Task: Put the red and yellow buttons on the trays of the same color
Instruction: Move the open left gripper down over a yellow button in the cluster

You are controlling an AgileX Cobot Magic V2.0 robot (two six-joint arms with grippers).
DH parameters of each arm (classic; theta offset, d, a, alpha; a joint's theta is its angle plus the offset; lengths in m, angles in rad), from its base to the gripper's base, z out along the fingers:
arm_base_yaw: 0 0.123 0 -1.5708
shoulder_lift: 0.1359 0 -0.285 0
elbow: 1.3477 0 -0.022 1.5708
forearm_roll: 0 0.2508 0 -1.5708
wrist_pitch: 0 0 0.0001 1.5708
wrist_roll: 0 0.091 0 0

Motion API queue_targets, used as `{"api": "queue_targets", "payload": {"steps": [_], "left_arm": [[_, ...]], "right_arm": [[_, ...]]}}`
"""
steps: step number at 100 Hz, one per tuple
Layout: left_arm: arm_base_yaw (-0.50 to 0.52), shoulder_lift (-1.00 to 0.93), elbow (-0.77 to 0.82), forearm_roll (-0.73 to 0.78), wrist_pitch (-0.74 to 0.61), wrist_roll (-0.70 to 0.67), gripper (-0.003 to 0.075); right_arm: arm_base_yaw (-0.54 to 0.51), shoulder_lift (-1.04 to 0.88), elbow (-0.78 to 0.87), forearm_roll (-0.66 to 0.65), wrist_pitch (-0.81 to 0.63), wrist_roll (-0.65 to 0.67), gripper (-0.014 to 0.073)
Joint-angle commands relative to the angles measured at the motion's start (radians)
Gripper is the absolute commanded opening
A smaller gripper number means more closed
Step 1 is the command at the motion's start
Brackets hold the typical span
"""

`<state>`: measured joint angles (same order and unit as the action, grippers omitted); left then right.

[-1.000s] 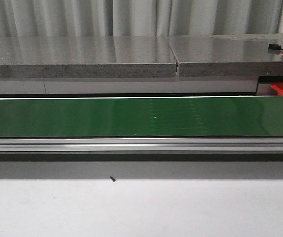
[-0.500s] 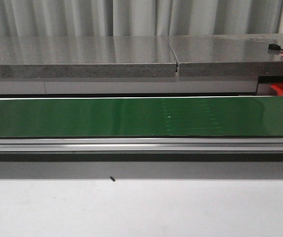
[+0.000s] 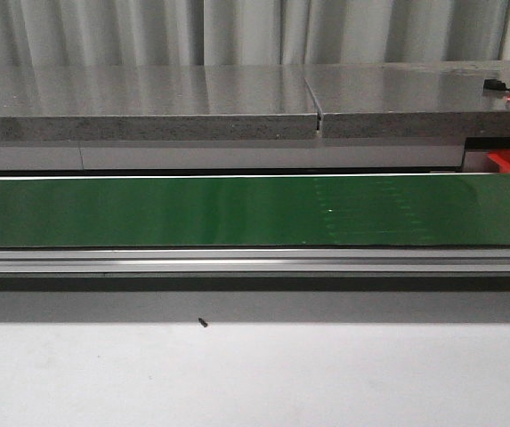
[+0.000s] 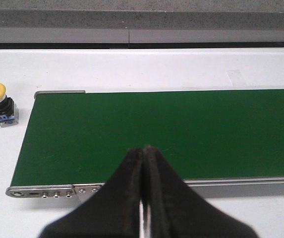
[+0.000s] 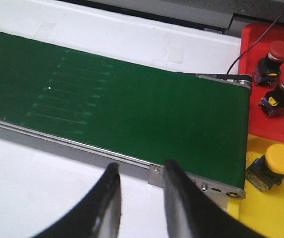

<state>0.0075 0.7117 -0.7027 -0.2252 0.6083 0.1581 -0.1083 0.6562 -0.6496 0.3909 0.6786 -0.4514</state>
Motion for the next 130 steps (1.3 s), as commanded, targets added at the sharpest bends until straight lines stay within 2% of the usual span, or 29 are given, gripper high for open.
{"api": "queue_targets", "payload": {"steps": [1, 16, 69, 78, 83, 93, 100, 108, 120, 130], "left_arm": [[-0.008, -0.003, -0.027, -0.01, -0.072, 0.001, -0.002], [-0.008, -0.003, -0.027, -0.01, -0.072, 0.001, -0.002], [-0.008, -0.003, -0.027, -0.011, -0.079, 0.001, -0.0005], [-0.008, -0.001, -0.027, -0.011, -0.071, 0.001, 0.0114], [-0.008, -0.001, -0.027, -0.011, -0.07, 0.001, 0.0226], [-0.008, -0.001, -0.027, -0.011, -0.075, 0.001, 0.0497], [-0.008, 0.001, -0.027, -0.016, -0.077, 0.001, 0.0613], [-0.008, 0.003, -0.027, -0.014, -0.07, 0.001, 0.0647], [-0.008, 0.009, -0.027, -0.014, -0.077, -0.017, 0.0624], [0.014, 0.033, -0.04, -0.006, -0.09, -0.085, 0.0601]], "right_arm": [[0.002, -0.011, -0.026, 0.009, -0.055, -0.001, 0.0071], [0.002, -0.011, -0.026, 0.009, -0.047, -0.001, -0.0074], [0.002, -0.011, -0.026, 0.009, -0.039, -0.001, -0.0069], [0.002, -0.011, -0.026, 0.009, -0.039, -0.001, -0.0069], [0.002, -0.011, -0.026, 0.009, -0.039, -0.001, -0.0069], [0.002, -0.011, -0.026, 0.009, -0.039, -0.001, -0.0069], [0.002, -0.011, -0.026, 0.009, -0.039, -0.001, -0.0069], [0.002, -0.011, -0.026, 0.009, -0.039, -0.001, -0.0069], [0.002, -0.011, -0.026, 0.009, -0.039, -0.001, -0.0069], [0.002, -0.011, -0.026, 0.009, -0.039, -0.001, -0.0069]]}}
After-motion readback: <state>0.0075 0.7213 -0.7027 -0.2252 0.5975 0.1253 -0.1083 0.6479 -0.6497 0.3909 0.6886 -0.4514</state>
